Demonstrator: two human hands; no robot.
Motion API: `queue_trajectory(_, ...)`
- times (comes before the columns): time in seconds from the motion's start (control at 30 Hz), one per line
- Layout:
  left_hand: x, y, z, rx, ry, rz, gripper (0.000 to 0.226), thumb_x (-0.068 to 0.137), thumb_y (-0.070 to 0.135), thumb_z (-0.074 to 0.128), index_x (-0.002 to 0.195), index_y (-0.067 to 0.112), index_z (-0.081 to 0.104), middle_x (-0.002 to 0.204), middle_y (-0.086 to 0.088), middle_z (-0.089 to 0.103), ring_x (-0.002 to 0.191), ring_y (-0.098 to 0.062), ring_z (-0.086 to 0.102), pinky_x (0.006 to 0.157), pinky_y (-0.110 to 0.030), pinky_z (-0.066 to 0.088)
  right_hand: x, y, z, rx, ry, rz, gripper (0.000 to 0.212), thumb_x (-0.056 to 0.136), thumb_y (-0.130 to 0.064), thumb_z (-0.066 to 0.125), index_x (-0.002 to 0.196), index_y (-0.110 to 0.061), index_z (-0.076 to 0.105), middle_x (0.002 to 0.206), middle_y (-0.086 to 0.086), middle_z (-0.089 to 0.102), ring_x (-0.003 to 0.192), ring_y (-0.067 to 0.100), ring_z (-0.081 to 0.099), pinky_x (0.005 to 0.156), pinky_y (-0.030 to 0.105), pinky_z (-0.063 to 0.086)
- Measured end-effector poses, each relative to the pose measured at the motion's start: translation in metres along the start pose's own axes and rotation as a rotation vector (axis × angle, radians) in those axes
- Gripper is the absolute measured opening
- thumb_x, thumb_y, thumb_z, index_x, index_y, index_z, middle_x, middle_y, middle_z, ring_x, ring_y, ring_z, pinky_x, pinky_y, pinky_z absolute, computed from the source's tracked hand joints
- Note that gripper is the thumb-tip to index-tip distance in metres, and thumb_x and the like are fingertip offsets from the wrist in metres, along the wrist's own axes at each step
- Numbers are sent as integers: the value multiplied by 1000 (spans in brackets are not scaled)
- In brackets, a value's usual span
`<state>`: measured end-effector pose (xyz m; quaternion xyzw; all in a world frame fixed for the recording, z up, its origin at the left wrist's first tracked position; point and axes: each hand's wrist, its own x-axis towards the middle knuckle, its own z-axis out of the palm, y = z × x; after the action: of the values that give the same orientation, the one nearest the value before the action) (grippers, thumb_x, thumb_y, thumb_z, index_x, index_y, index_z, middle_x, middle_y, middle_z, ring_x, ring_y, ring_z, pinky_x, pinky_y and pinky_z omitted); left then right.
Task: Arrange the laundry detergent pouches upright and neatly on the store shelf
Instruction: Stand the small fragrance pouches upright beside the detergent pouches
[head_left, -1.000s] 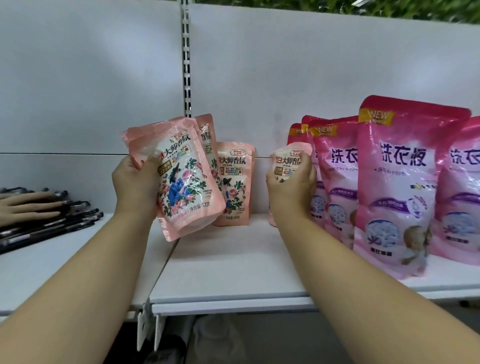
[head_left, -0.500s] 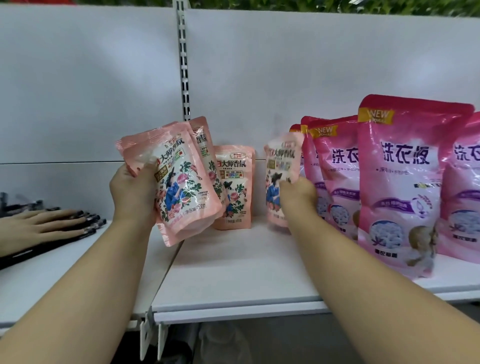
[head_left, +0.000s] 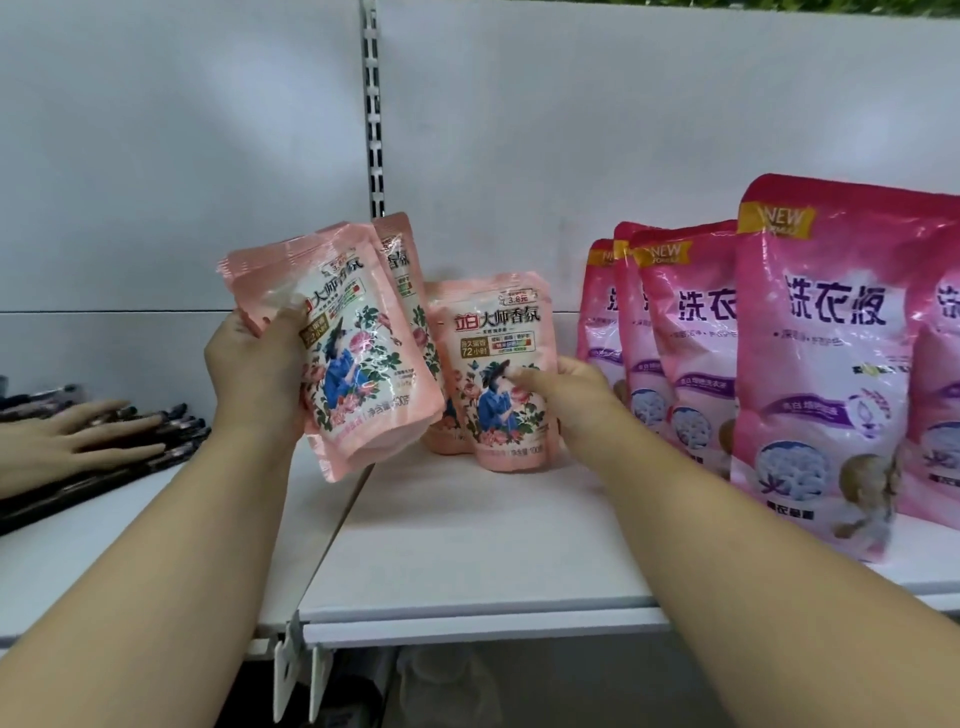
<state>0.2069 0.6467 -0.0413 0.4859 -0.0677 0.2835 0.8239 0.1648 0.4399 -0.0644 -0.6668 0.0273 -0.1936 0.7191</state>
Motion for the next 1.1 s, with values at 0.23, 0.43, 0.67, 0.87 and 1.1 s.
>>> queue_trajectory(0.23,6,1,-4,3,50,12,9,86,16,62,79,21,59,88,-2,68,91,-24,68,83,-44,55,18,8,15,244,-98,183,14,84,1,58,95,-6,61,87,14,70,76,26,67,66,37,53)
queue_trajectory(0.43,10,9,-10,-96,179,49,10,84,13,63,78,20,59,83,1,67,78,-14,69,65,-28,57,31,2,15,275,-41,110,9,84,-1,61,91,-6,62,90,13,70,73,25,67,66,39,55)
queue_trajectory(0.67,4,11,-5,-1,92,101,10,86,16,61,77,21,59,80,5,66,75,-13,65,68,-27,53,47,14,36,132,56,90,13,83,-12,65,87,-18,55,96,12,68,81,29,68,79,46,55)
queue_trajectory(0.87,6,15,-8,-59,151,126,13,86,14,63,76,22,59,80,6,66,72,-9,66,64,-24,54,64,19,45,-190,161,-79,53,76,-29,71,124,-22,50,131,7,40,113,29,52,98,42,46)
queue_trajectory(1.1,11,15,-12,-39,158,190,12,85,14,64,77,21,58,77,6,65,64,-4,63,62,-20,52,65,26,32,-10,86,146,90,67,-35,80,135,-13,25,130,16,48,111,33,56,96,45,46)
